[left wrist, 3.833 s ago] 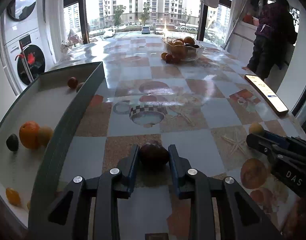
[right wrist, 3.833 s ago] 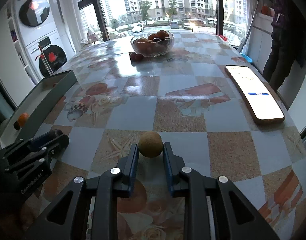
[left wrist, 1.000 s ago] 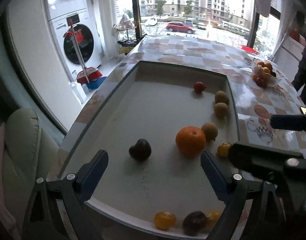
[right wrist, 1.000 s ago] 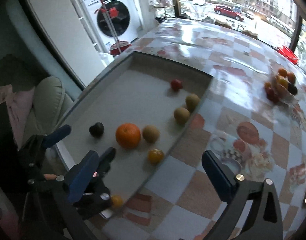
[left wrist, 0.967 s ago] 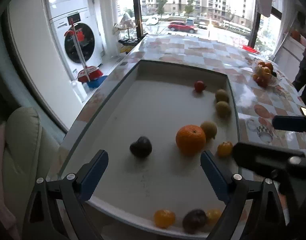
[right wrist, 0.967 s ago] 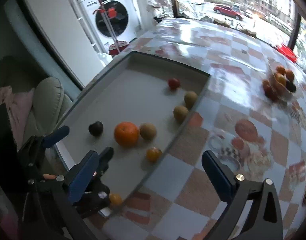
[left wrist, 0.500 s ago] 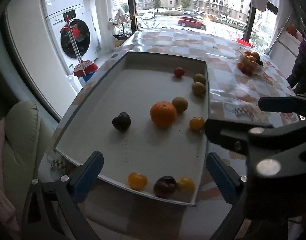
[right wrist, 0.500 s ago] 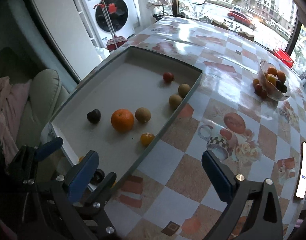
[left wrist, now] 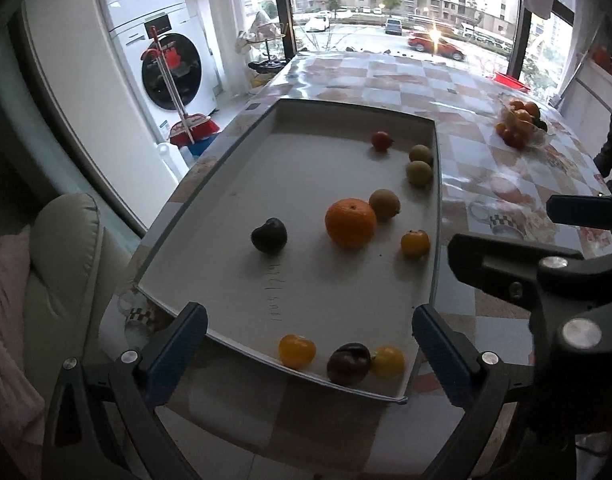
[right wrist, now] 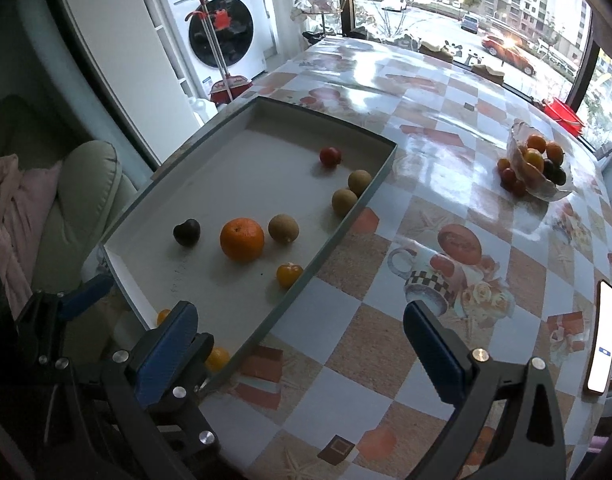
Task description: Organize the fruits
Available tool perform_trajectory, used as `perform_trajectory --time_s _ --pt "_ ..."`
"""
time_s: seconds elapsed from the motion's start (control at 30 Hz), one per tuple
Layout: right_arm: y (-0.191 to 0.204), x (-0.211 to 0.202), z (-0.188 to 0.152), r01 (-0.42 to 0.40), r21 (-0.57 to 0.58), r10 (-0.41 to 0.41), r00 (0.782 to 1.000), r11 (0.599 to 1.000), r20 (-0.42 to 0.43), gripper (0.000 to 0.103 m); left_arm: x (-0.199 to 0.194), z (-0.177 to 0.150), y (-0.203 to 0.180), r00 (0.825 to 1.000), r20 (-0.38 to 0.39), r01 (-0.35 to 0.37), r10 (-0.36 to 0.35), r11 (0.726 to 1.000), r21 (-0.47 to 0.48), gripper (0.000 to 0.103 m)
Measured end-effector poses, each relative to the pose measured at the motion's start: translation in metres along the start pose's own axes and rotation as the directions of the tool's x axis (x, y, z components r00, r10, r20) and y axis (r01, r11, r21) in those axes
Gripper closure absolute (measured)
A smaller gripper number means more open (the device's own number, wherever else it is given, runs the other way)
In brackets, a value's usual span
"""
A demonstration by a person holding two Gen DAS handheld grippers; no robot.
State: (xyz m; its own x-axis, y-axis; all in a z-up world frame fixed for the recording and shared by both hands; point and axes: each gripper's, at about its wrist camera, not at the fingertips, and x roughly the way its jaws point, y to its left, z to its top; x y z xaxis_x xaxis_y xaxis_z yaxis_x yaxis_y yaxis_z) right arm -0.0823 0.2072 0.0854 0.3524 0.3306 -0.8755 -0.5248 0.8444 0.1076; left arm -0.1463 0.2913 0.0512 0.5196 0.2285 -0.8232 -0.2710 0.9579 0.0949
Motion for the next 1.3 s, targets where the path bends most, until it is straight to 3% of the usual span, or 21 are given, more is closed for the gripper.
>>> perform_trajectory --time_s 1.3 --pt "0.001 0.007 -0.004 -0.018 0.008 0.018 1.000 1.000 -0.016 0.000 0.012 0.000 0.006 0.999 -0.036 -0.023 0.023 0.999 -0.022 0.000"
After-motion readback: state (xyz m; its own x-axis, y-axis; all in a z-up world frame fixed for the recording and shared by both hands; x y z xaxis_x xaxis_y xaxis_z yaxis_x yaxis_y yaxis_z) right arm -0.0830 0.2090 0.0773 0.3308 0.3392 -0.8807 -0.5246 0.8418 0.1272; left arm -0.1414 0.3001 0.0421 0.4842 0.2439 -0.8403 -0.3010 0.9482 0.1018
